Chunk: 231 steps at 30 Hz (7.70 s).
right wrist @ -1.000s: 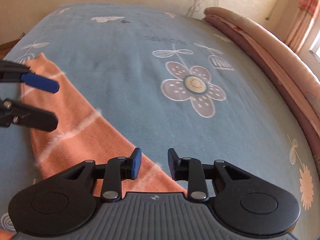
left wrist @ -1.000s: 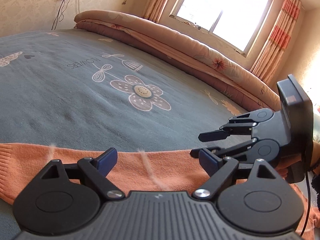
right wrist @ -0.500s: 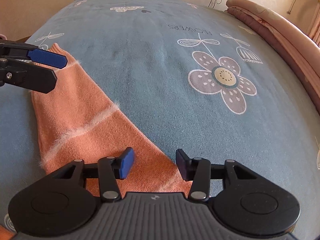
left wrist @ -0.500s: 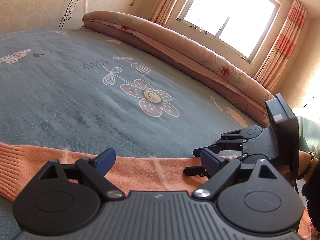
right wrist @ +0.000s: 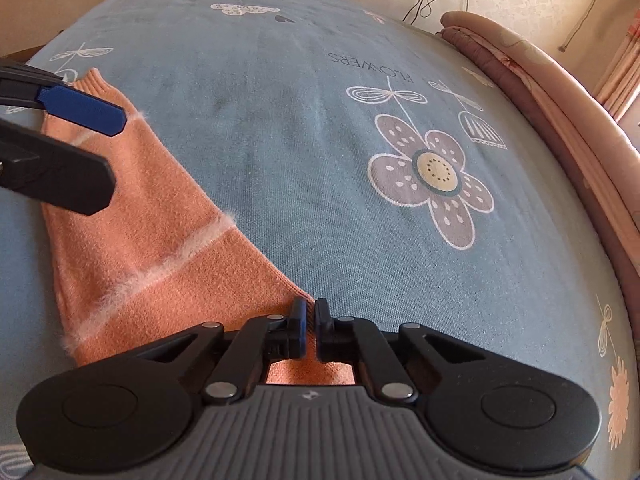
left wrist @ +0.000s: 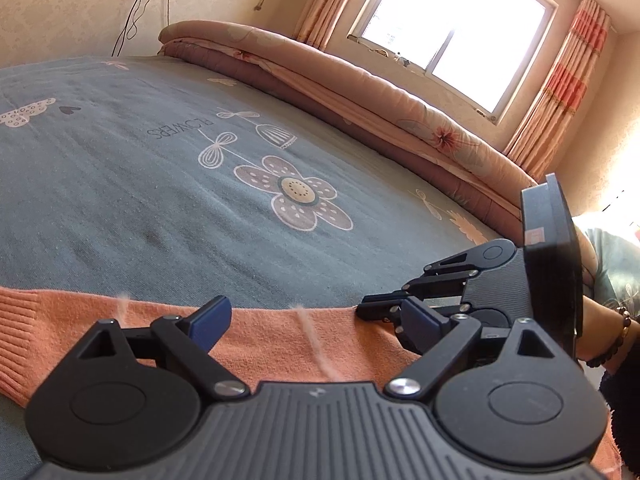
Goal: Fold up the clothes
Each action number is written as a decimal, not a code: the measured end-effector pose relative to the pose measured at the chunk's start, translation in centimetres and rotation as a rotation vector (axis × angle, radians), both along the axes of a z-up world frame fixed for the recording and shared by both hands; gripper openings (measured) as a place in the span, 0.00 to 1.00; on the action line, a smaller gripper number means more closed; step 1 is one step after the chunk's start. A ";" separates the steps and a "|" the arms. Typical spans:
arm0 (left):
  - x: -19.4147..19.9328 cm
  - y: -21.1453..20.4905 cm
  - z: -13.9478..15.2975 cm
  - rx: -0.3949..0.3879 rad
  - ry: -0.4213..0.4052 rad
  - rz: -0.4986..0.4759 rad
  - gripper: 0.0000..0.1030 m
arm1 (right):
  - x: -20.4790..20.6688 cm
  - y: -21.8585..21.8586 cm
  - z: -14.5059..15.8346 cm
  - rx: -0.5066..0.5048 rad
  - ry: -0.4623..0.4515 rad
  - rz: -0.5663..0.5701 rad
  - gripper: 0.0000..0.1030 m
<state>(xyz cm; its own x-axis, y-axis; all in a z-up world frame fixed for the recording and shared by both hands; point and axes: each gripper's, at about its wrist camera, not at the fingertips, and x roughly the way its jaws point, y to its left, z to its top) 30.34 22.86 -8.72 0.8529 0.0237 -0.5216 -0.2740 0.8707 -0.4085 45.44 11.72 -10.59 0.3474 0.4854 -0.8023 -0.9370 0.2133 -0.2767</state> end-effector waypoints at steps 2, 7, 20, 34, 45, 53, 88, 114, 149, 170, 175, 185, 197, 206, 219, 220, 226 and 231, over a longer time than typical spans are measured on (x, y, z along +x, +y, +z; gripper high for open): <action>0.0 0.0 -0.1 0.001 0.003 0.004 0.89 | 0.7 0.5 -0.3 0.030 0.011 -0.068 0.01; 0.1 0.0 0.0 -0.007 0.010 -0.017 0.89 | 1.5 -1.0 1.5 0.118 0.048 -0.189 0.08; -2.3 1.4 0.8 -0.158 0.145 -0.079 0.89 | -8.7 -8.8 3.3 0.109 0.000 -0.184 0.49; -2.2 2.1 -0.1 -0.124 0.189 -0.053 0.89 | -8.3 -3.9 0.9 0.111 0.120 -0.272 0.13; -2.1 1.4 0.2 -0.131 0.177 -0.074 0.89 | -3.0 -11.3 4.8 0.362 0.507 -0.482 0.41; -1.7 1.0 -0.1 -0.120 0.191 -0.085 0.89 | -2.0 -11.4 0.3 0.201 0.466 -0.588 0.25; -0.1 -1.0 -0.6 -0.059 0.217 -0.114 0.89 | 6.0 -13.4 -0.8 0.281 0.144 -0.803 0.45; -3.0 3.9 0.1 -0.160 0.133 0.039 0.89 | -12.5 -18.8 1.7 0.440 0.388 -0.812 0.56; -7.9 6.2 -6.1 -0.345 -0.142 0.445 0.87 | -24.9 -31.4 -1.5 0.649 0.281 -0.813 0.65; 0.6 7.2 0.7 0.015 -0.027 0.307 0.15 | -25.0 -31.6 -1.7 0.635 0.247 -0.817 0.66; 0.3 7.8 -0.3 0.002 0.021 0.307 0.15 | -25.0 -31.6 -1.6 0.629 0.237 -0.814 0.66; -4.3 12.9 -3.1 -0.080 0.161 0.472 0.25 | -24.9 -32.0 -1.7 0.634 0.229 -0.831 0.70; 1.8 2.9 2.4 0.120 0.154 0.046 0.47 | -24.9 -32.2 -1.2 0.651 0.227 -0.836 0.70; 5.7 -7.3 3.8 0.176 0.065 -0.159 0.58 | -25.0 -32.7 -1.4 0.652 0.238 -0.838 0.71; 11.1 -12.5 -2.3 -0.089 0.193 -0.434 0.71 | -24.7 -33.0 -1.9 0.660 0.264 -0.837 0.73; 11.0 -12.1 -2.8 -0.091 0.192 -0.421 0.70 | -24.7 -33.0 -1.9 0.656 0.261 -0.835 0.73; 7.6 -6.1 -3.2 -0.140 0.167 -0.345 0.70 | -24.6 -33.4 -1.7 0.659 0.262 -0.843 0.74; 3.7 1.6 -3.2 -0.215 0.166 -0.156 0.70 | -24.5 -34.1 -1.5 0.668 0.273 -0.867 0.74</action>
<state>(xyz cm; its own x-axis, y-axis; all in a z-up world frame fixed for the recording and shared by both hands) 34.01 24.48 -11.89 0.7404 -0.2272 -0.6326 -0.2219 0.8058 -0.5491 20.95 -22.35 -12.12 0.6287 0.5256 -0.5731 -0.4120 0.8502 0.3278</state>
